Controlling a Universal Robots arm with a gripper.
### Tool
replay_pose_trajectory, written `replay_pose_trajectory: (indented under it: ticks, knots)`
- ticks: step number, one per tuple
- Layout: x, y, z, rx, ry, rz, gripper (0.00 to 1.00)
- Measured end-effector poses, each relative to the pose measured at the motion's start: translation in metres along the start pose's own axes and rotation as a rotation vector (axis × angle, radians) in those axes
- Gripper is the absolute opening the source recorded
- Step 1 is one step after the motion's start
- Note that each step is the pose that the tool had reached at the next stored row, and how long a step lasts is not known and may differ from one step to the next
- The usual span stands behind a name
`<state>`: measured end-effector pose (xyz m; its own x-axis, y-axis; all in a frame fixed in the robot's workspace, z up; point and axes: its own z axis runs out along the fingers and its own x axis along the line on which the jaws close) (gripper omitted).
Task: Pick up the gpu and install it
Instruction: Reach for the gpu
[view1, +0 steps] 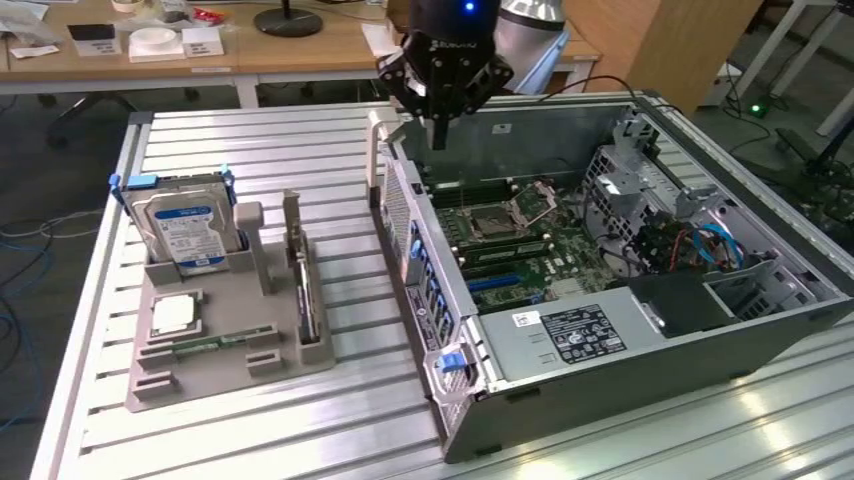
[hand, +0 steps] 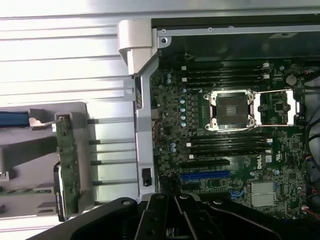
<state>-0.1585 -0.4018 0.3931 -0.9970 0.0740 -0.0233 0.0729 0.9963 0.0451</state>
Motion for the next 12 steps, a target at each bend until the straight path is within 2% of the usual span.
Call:
replay_pose_trajectory:
  ticks: [5,12]
  knots:
    - [0.014,-0.0027,-0.0004,-0.0001,0.0003,-0.006,0.11]
    - [0.039,-0.0069,-0.0011,-0.0002,0.0004,-0.009,0.11]
